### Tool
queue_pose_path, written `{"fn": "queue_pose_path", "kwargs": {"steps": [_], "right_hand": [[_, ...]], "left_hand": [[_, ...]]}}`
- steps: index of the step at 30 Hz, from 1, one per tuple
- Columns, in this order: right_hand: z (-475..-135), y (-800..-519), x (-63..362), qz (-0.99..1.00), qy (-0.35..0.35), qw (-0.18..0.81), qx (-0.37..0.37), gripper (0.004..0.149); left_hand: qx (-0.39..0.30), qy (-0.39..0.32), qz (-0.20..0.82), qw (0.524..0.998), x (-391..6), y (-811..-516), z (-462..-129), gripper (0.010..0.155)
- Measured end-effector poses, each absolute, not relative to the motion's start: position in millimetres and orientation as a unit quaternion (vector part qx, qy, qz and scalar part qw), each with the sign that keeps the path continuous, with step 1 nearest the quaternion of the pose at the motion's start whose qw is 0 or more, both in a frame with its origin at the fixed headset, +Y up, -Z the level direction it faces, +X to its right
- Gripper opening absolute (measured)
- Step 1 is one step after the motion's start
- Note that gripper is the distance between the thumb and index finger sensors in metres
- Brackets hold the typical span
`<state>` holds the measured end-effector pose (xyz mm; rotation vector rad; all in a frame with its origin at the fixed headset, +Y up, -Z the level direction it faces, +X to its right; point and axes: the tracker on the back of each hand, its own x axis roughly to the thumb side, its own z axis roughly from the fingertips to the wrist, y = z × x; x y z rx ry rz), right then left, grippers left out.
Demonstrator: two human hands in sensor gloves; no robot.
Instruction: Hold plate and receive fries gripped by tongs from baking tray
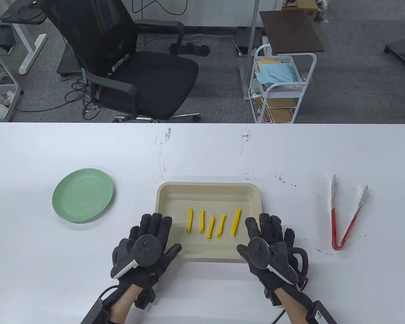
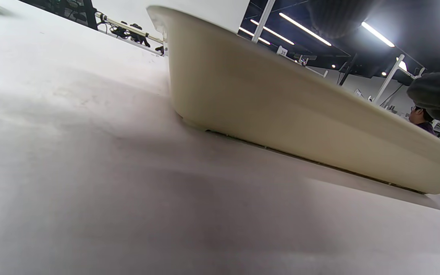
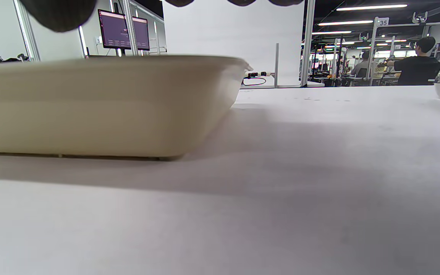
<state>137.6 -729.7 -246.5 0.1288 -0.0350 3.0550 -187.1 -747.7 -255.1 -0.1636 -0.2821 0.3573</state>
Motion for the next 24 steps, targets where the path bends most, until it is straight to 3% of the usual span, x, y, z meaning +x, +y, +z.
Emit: {"fn": "queue_pose_path", "kwargs": {"steps": [10,13,18,21,24], "right_hand": [[-245.7,-726.4,145.0,0.997,-0.009,0.064,0.03,0.078],[-245.6,-725.8,146.9,0.997,-0.008,0.067,0.029,0.079],[-246.1,-725.5,149.1,0.997,-0.006,0.072,0.026,0.079],[-246.1,-725.5,148.7,0.997,0.0,0.07,0.026,0.079],[-246.0,-725.6,148.4,0.997,0.002,0.069,0.027,0.079]], "left_hand": [[-0.051,-0.088,0.265,0.959,-217.5,-718.7,-281.1,0.077],[-0.075,-0.049,0.262,0.961,-233.2,-709.0,-293.6,0.075],[-0.114,0.067,0.241,0.961,-273.0,-706.8,-324.1,0.075],[-0.186,0.162,0.272,0.93,-306.6,-718.6,-342.7,0.076],[-0.175,0.24,0.233,0.926,-337.3,-730.4,-352.8,0.079]]}}
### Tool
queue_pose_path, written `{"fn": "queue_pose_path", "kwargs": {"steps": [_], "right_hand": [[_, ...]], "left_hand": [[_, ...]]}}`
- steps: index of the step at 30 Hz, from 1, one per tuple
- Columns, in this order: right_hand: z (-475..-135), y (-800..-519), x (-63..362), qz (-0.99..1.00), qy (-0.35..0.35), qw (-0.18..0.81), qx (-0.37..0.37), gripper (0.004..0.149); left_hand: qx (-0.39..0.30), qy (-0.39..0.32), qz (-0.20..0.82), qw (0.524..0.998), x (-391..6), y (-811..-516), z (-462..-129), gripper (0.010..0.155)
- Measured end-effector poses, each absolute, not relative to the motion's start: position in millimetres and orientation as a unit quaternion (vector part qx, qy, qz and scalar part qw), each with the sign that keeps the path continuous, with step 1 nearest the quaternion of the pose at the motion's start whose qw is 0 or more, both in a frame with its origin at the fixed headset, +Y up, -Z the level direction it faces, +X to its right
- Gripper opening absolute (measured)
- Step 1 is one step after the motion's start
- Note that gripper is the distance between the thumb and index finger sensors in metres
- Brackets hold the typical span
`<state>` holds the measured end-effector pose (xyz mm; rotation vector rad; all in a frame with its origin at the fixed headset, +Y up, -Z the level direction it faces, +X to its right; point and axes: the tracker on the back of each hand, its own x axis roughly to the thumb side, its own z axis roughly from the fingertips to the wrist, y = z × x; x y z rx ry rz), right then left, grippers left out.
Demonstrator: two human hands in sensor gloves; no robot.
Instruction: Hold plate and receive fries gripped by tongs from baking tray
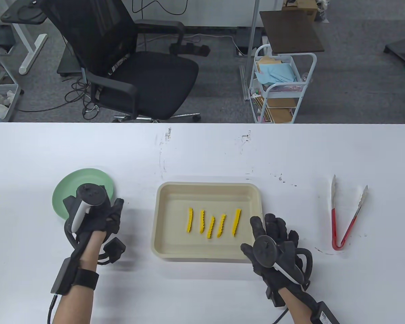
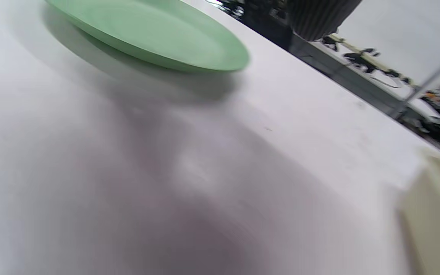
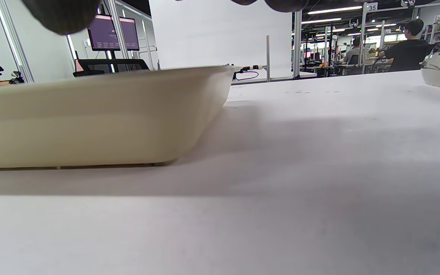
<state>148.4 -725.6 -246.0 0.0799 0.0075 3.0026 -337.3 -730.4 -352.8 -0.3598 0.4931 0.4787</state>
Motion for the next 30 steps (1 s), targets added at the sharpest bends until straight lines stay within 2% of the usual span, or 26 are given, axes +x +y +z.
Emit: {"fn": "queue_pose_path", "kwargs": {"steps": [4,7,10,14,22,24,30], "right_hand": [[-246.0,-726.2,147.4,0.997,0.006,0.066,0.028,0.079],[-246.3,-726.5,146.4,0.998,0.009,0.062,0.028,0.079],[-246.9,-726.8,144.7,0.998,0.013,0.064,0.026,0.079],[-247.3,-727.9,142.2,0.998,0.016,0.061,0.026,0.079],[-247.5,-728.8,141.8,0.998,0.024,0.056,0.023,0.079],[-247.7,-729.1,141.7,0.998,0.025,0.054,0.022,0.079],[-247.4,-727.6,142.4,0.998,0.02,0.059,0.021,0.079]], "left_hand": [[-0.138,0.332,0.193,0.913,-373.3,-746.7,-356.9,0.089],[-0.154,0.371,0.187,0.896,-391.2,-756.6,-356.8,0.093],[-0.172,0.378,0.182,0.891,-396.7,-763.5,-358.3,0.091],[-0.145,0.387,0.173,0.894,-397.5,-760.8,-360.9,0.096],[-0.147,0.409,0.186,0.881,-409.1,-757.6,-359.2,0.104],[-0.124,0.419,0.162,0.885,-411.4,-754.6,-358.9,0.106],[-0.09,0.426,0.265,0.86,-424.7,-752.4,-350.8,0.102]]}}
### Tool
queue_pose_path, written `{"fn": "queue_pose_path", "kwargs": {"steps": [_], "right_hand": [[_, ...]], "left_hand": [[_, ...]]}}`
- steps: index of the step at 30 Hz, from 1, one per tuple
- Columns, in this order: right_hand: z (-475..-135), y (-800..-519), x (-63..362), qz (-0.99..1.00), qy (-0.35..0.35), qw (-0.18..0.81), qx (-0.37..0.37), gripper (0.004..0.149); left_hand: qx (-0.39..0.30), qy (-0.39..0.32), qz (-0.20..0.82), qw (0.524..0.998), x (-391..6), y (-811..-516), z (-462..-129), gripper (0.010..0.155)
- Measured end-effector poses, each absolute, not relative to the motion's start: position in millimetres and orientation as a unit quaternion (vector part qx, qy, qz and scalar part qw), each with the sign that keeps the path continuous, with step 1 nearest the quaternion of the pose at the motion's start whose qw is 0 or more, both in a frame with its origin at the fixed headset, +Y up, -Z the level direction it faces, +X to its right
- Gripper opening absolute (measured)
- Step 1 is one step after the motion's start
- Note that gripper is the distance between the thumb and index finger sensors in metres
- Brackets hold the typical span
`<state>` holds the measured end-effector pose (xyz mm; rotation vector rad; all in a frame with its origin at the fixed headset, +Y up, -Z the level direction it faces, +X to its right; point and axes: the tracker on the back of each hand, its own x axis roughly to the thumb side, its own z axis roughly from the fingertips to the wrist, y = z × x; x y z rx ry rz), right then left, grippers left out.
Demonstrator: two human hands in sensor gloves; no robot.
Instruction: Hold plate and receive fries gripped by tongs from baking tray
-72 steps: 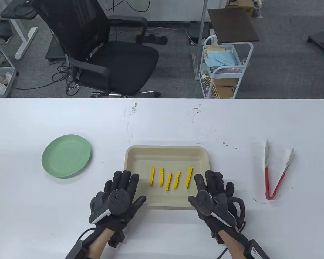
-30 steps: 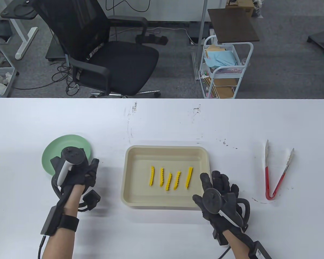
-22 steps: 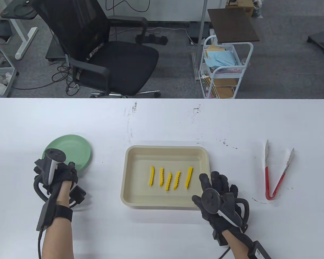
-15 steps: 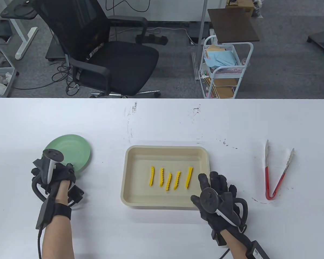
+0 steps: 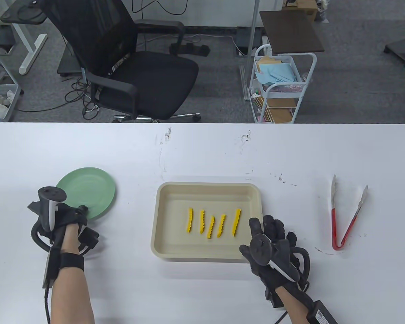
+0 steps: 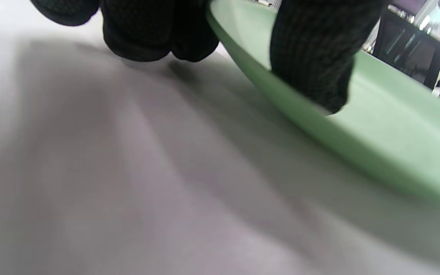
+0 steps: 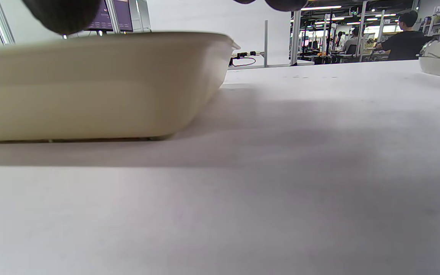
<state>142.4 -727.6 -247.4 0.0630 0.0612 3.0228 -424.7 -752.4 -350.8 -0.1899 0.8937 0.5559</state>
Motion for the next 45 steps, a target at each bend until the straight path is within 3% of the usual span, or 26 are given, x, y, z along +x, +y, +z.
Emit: {"fn": "queue_pose_path", "kwargs": {"steps": [2,6,10,12,15,18,23,28,39,45], "right_hand": [[-247.4,-725.6,142.5,0.997,0.007,0.067,0.022,0.079],[-246.7,-723.6,142.9,0.997,-0.004,0.068,0.025,0.078],[-247.5,-724.6,143.9,0.997,-0.001,0.069,0.025,0.078],[-247.8,-724.9,144.2,0.997,0.0,0.069,0.025,0.078],[-247.9,-725.5,144.7,0.997,0.003,0.069,0.025,0.078],[-248.2,-725.9,145.3,0.997,0.003,0.071,0.026,0.078],[-248.8,-727.4,146.1,0.997,0.005,0.072,0.027,0.078],[-248.5,-727.5,145.5,0.997,0.006,0.07,0.03,0.077],[-249.5,-729.1,147.5,0.996,0.007,0.079,0.034,0.077],[-250.8,-721.2,159.4,0.995,-0.003,0.101,0.007,0.075]], "left_hand": [[-0.069,0.415,0.29,0.86,-428.3,-748.7,-347.0,0.093],[-0.018,0.398,0.346,0.849,-431.0,-749.6,-338.3,0.052],[0.005,0.38,0.462,0.802,-429.0,-756.6,-331.5,0.044],[0.005,0.358,0.525,0.772,-426.7,-755.8,-329.6,0.045],[0.018,0.31,0.549,0.776,-420.9,-745.9,-326.5,0.047],[0.025,0.247,0.617,0.747,-409.3,-732.8,-321.8,0.055],[-0.047,0.099,0.728,0.677,-371.7,-724.4,-311.9,0.062],[-0.08,0.008,0.772,0.63,-324.6,-730.7,-291.4,0.064],[-0.049,-0.037,0.797,0.601,-272.4,-759.0,-260.8,0.068],[-0.034,-0.044,0.786,0.615,-260.7,-759.4,-258.9,0.066]]}}
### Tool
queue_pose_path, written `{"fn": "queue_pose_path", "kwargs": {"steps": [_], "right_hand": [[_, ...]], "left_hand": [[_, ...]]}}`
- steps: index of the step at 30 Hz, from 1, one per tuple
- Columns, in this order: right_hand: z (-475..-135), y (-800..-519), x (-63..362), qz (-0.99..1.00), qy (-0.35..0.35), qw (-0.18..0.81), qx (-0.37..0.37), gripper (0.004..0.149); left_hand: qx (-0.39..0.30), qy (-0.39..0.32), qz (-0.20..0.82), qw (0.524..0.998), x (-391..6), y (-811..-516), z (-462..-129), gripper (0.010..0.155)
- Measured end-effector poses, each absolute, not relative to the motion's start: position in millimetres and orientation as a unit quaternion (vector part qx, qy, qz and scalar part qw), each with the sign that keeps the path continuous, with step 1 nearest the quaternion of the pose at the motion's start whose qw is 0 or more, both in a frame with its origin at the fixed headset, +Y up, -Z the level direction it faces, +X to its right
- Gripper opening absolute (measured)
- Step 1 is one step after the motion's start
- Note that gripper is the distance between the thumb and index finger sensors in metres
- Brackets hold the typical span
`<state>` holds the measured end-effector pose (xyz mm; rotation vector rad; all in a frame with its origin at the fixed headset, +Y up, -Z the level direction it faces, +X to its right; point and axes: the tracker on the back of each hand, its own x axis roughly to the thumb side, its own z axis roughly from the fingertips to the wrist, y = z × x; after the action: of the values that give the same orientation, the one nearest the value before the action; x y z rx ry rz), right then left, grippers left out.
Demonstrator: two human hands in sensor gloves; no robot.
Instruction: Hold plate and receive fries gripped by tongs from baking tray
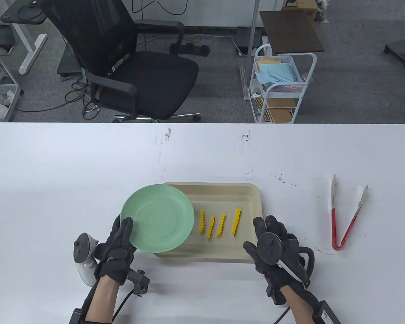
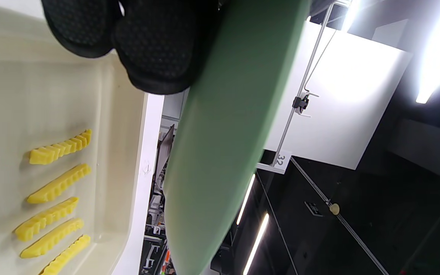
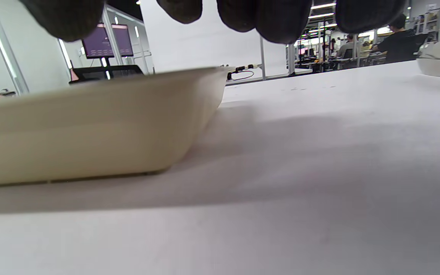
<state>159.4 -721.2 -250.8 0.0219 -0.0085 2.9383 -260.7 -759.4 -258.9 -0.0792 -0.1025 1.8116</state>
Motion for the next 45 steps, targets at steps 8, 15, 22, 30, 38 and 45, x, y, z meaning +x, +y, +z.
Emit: {"fn": "queue_pose_path", "kwargs": {"steps": [8,15,22,30,38,45], "right_hand": [[-253.1,-694.1,195.1,0.989,-0.035,0.119,-0.081,0.072],[-280.4,-690.8,237.4,0.984,0.013,0.033,-0.173,0.075],[-320.2,-725.6,303.4,0.932,0.103,-0.071,-0.34,0.08],[-330.6,-752.0,331.4,0.911,0.111,-0.025,-0.396,0.064],[-336.4,-756.8,342.9,0.899,0.088,0.022,-0.429,0.045],[-326.8,-738.5,355.8,0.894,0.021,0.116,-0.433,0.042]], "left_hand": [[-0.02,-0.027,0.782,0.623,-262.5,-761.5,-257.3,0.067],[-0.007,-0.006,0.779,0.627,-268.7,-764.2,-254.8,0.066],[0.013,0.005,0.778,0.628,-273.3,-763.1,-254.0,0.066],[0.018,0.019,0.781,0.624,-277.5,-766.6,-255.3,0.066],[0.016,0.032,0.786,0.617,-278.3,-769.8,-255.9,0.066],[0.022,0.035,0.787,0.616,-279.8,-768.7,-255.6,0.066]]}}
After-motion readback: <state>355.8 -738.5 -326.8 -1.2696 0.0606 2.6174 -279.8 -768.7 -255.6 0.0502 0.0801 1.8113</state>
